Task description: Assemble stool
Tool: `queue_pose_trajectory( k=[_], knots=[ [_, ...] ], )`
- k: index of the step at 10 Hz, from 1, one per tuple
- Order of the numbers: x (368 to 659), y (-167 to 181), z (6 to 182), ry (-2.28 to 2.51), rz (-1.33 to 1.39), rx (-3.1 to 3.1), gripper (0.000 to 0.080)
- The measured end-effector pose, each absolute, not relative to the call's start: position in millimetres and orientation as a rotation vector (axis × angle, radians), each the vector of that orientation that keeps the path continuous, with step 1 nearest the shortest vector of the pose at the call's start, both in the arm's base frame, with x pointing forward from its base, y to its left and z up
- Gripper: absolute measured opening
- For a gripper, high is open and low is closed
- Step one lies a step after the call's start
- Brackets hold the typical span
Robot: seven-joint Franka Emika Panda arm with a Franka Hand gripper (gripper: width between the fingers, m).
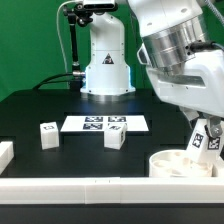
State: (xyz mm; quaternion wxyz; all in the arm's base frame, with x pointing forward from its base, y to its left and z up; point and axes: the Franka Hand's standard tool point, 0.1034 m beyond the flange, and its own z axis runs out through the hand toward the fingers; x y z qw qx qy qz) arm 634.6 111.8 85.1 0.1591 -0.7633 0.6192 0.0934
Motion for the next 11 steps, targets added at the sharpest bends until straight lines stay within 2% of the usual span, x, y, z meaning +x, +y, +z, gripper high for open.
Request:
queue_pose_trajectory(
  k=[4, 5, 6, 7, 8, 9, 11],
  knots=[
    [635, 114, 86.6, 1.993, 0.333, -1.982, 0.0345],
    [635, 115, 86.6, 1.99, 0.332, -1.985, 0.0418],
    [635, 115, 86.5, 1.985, 0.331, -1.989, 0.0418],
    [635, 115, 86.5, 1.984, 0.331, -1.99, 0.0584],
    [635, 115, 86.5, 1.983, 0.331, -1.991, 0.0584],
    [635, 116, 86.7, 1.982, 0.332, -1.993, 0.0638],
    [636, 124, 95.6, 1.96, 0.351, -2.014, 0.0646]
  ],
)
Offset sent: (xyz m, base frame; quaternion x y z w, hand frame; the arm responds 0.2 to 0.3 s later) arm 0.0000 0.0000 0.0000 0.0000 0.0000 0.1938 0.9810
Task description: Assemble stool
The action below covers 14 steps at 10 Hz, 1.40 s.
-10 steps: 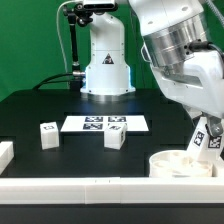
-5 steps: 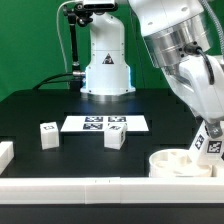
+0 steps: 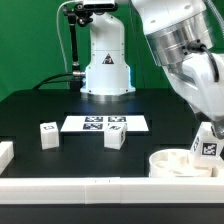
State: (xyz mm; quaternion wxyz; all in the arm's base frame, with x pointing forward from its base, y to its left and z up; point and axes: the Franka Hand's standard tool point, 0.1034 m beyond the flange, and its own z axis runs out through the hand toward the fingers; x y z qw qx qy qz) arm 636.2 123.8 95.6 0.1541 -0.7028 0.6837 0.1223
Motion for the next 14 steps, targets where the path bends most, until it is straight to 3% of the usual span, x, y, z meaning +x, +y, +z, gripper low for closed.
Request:
queue_pose_trajectory(
  k=[1, 5, 14],
  knots=[
    [638, 129, 101.9, 1.932, 0.355, -2.032, 0.0646],
    [637, 127, 98.8, 1.729, 0.308, -2.189, 0.0649],
    [636, 136, 102.1, 0.68, 0.072, -2.742, 0.0649]
  ],
)
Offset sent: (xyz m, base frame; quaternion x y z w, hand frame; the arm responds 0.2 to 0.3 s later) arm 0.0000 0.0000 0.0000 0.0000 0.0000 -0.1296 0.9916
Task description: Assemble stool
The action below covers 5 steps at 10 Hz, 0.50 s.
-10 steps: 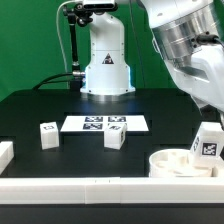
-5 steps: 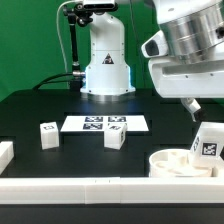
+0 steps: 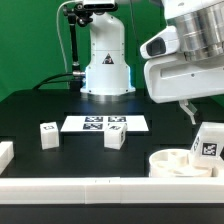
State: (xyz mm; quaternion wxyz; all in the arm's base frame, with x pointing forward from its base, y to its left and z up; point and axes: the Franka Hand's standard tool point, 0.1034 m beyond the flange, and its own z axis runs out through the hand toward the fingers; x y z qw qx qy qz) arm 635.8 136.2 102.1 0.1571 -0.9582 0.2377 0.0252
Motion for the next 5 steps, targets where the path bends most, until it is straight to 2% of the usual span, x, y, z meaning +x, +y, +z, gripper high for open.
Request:
queue_pose_trajectory(
  k=[5],
  knots=[
    [649, 123, 103.4, -0.272, -0.183, -2.903, 0.0649]
  ],
)
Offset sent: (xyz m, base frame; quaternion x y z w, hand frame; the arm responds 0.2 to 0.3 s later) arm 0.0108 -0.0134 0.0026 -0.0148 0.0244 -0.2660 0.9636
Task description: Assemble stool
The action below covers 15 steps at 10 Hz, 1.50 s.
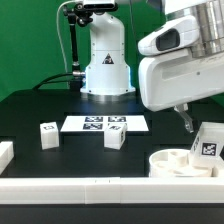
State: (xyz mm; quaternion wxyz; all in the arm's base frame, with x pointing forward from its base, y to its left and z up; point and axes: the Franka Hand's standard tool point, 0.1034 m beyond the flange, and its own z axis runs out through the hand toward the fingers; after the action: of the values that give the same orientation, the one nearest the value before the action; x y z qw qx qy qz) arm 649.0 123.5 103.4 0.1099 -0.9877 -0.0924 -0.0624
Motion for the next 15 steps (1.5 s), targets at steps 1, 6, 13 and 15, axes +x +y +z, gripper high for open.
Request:
queue_pose_trajectory(
  k=[1, 6, 13, 15],
  knots=[
    [651, 124, 104.5, -0.41, -0.217, -2.897, 0.0649],
    [651, 124, 99.0, -1.008, -0.309, -2.805, 0.0649],
    [647, 113, 84.8, -1.8, -0.287, -2.506, 0.0649],
    [646, 111, 82.6, -1.793, -0.285, -2.511, 0.0635]
  ],
)
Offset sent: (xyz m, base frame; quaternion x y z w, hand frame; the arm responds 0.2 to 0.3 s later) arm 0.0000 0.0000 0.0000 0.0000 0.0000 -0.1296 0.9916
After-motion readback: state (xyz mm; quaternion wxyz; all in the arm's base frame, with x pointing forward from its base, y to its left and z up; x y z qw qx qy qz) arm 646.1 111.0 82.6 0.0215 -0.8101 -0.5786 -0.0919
